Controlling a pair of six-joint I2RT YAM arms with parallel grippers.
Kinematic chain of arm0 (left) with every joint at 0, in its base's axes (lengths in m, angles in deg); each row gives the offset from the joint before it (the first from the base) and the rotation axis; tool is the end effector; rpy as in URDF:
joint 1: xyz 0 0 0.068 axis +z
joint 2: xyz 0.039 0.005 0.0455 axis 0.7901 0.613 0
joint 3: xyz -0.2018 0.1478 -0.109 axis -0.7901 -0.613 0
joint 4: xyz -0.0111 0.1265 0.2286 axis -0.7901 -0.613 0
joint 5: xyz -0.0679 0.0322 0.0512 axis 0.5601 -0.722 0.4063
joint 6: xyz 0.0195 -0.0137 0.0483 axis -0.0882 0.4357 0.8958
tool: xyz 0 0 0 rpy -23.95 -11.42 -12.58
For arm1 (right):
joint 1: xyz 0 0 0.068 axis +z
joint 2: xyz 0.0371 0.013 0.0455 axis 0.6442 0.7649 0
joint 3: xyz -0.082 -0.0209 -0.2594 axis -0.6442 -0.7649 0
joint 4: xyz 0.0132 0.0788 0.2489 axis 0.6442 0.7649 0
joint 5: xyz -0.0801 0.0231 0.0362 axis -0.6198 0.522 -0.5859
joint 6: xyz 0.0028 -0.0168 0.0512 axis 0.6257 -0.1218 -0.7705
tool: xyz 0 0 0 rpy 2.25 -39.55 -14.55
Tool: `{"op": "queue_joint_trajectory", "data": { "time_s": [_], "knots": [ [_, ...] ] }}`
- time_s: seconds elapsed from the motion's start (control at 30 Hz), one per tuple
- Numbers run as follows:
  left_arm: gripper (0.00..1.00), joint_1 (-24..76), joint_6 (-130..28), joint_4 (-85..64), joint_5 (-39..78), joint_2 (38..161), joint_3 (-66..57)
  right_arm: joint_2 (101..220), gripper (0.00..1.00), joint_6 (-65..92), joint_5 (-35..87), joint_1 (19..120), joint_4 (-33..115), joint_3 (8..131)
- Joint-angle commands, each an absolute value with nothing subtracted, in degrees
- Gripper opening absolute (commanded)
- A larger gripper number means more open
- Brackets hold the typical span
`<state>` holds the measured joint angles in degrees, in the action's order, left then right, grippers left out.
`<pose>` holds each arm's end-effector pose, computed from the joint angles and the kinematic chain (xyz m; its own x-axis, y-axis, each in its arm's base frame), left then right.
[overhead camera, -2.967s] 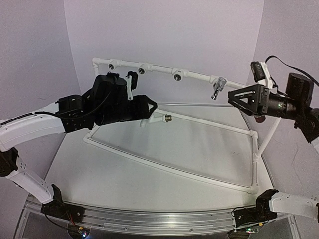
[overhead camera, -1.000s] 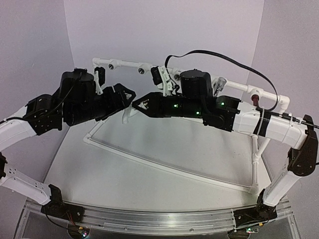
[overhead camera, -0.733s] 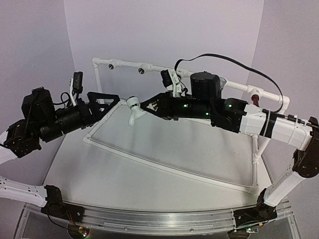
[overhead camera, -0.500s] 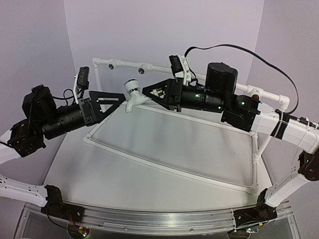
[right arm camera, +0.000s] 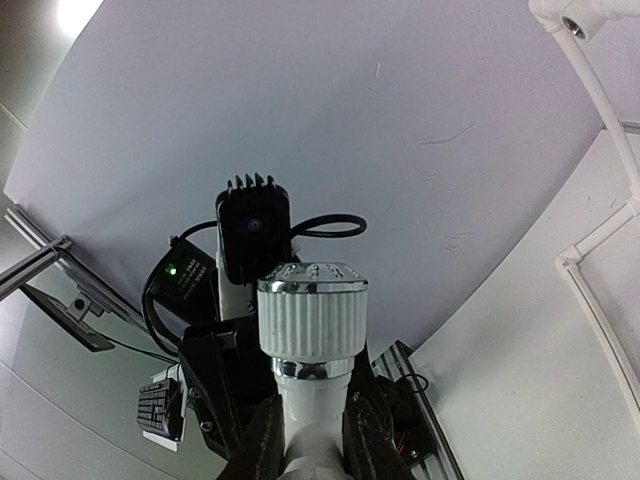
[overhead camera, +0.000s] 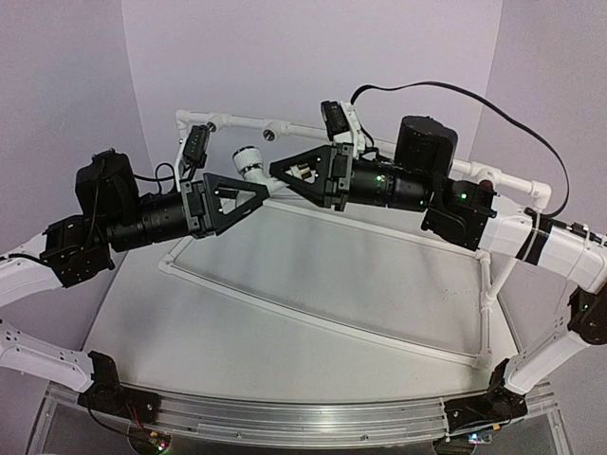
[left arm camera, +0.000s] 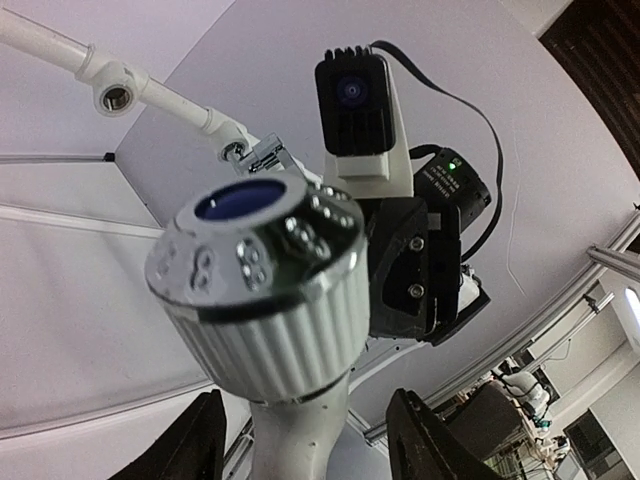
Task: Install the water faucets
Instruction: Pass from the right arm to the left
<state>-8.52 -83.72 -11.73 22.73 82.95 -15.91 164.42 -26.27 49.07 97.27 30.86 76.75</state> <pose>0.1079 -0.2070 0.4155 -0.6414 -0.2515 -0.7248 0.7031 0.1855 -0.6865 0.1736 0.3027 0.4407 -0.6788 0.0992 -0.7275 -0.7337 -0.0540 0.6773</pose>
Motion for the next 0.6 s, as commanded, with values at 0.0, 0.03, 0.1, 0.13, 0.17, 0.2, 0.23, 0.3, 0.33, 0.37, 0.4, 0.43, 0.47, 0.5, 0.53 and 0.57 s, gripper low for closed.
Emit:
{"op": "queue_joint_trajectory", "data": {
  "time_s": [0.0,0.03,0.1,0.13,0.17,0.2,0.23,0.3,0.33,0.37,0.4,0.43,0.47,0.5,0.53,0.57],
  "knots": [
    [0.61,-6.16,-88.05,-6.80,25.76,82.52,-13.44,163.40,0.00,-27.15,52.33,97.47,26.29,77.87],
    [0.58,-5.74,-88.62,-6.69,26.24,82.84,-13.20,163.35,0.00,-27.15,52.47,97.44,26.28,77.80],
    [0.52,-5.05,-89.41,-6.62,27.33,83.57,-12.63,163.28,0.00,-27.08,52.53,97.48,26.26,77.67],
    [0.49,-4.78,-89.61,-6.48,28.16,83.90,-12.45,163.30,0.00,-26.97,52.56,97.47,26.23,77.69],
    [0.45,-4.60,-89.71,-6.31,28.92,84.21,-12.37,163.40,0.00,-26.90,52.51,97.47,26.28,77.73],
    [0.42,-4.48,-89.80,-6.19,29.36,84.48,-12.26,163.57,0.00,-26.86,52.45,97.44,26.28,77.71],
    [0.39,-4.40,-89.87,-6.12,29.71,84.68,-12.20,163.73,0.00,-26.82,52.42,97.44,26.28,77.74],
    [0.37,-4.31,-89.89,-5.71,30.26,84.80,-12.28,164.13,0.00,-26.81,52.48,97.47,26.28,77.96],
    [0.38,-4.26,-89.89,-5.51,30.51,84.82,-12.34,164.34,0.00,-26.80,52.54,97.43,26.28,78.08],
    [0.38,-4.20,-89.86,-5.28,30.91,84.85,-12.36,164.52,0.00,-26.79,52.54,97.45,26.28,78.18],
    [0.38,-4.16,-89.80,-5.02,31.44,84.91,-12.36,164.65,0.00,-26.74,52.45,97.49,26.28,78.27],
    [0.38,-4.18,-89.73,-4.76,31.92,85.02,-12.38,164.68,0.00,-26.65,52.30,97.46,26.28,78.32],
    [0.38,-4.12,-89.73,-4.57,32.19,85.04,-12.45,164.68,0.00,-26.60,52.16,97.44,26.28,78.39],
    [0.37,-4.02,-89.79,-4.42,32.29,84.99,-12.58,164.73,0.00,-26.56,52.17,97.43,26.28,78.50],
    [0.37,-3.88,-89.89,-4.19,32.30,84.96,-12.81,164.86,0.00,-26.60,52.40,97.45,26.28,78.59],
    [0.35,-3.73,-90.17,-3.89,32.40,84.75,-13.08,164.96,0.00,-26.69,52.70,97.43,26.28,78.75]
  ]
}}
